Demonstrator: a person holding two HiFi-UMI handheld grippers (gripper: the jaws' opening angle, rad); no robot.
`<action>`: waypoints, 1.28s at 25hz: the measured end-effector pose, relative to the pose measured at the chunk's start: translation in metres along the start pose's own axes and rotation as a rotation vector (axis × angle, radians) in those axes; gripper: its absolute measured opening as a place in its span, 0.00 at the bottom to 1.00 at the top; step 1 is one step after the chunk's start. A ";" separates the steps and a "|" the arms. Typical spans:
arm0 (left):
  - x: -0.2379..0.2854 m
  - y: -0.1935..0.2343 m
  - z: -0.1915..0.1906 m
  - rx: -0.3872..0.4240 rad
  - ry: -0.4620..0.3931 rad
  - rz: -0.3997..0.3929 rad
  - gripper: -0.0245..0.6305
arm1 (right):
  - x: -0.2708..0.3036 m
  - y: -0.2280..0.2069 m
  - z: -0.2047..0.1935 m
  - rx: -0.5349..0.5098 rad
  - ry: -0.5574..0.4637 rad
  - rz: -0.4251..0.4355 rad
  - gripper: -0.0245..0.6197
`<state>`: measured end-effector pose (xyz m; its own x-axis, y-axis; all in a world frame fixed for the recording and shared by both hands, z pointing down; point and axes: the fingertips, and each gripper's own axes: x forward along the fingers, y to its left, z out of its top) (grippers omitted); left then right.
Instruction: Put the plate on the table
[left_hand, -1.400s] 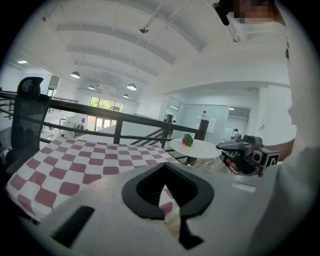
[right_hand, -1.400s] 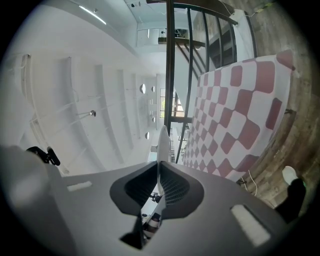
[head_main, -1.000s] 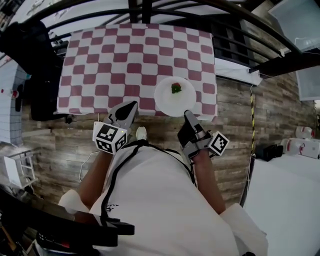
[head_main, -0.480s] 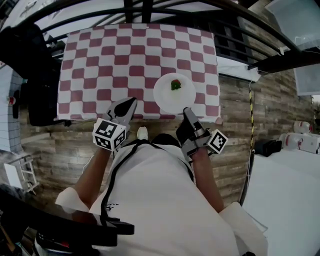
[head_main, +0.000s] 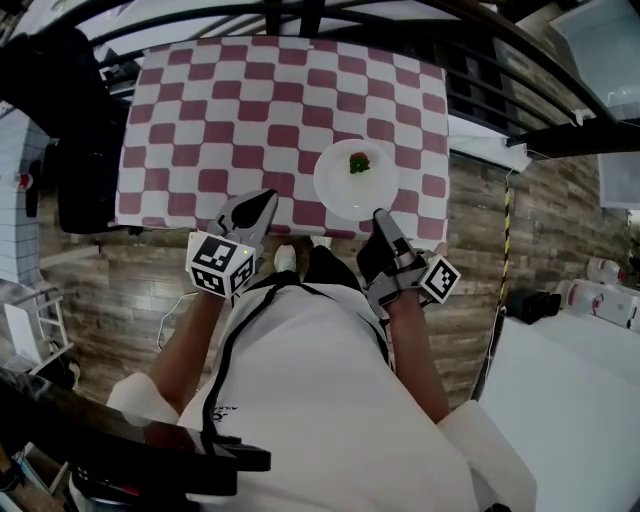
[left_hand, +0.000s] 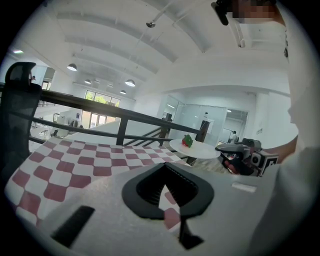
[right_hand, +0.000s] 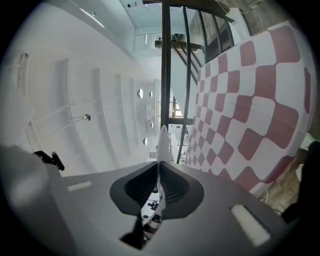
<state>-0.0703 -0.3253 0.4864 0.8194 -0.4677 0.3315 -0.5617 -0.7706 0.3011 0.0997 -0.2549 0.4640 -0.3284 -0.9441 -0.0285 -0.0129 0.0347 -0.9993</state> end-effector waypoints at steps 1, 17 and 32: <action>0.002 0.002 0.000 -0.002 0.000 0.008 0.05 | 0.003 -0.002 0.003 -0.002 0.008 0.002 0.08; 0.054 0.014 0.007 -0.041 -0.010 0.136 0.05 | 0.052 -0.037 0.070 -0.014 0.151 0.026 0.07; 0.077 0.019 -0.003 -0.087 -0.003 0.248 0.05 | 0.088 -0.110 0.100 0.009 0.295 -0.025 0.08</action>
<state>-0.0185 -0.3744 0.5203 0.6558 -0.6387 0.4025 -0.7529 -0.5924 0.2868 0.1669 -0.3748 0.5688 -0.5882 -0.8087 0.0032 -0.0167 0.0083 -0.9998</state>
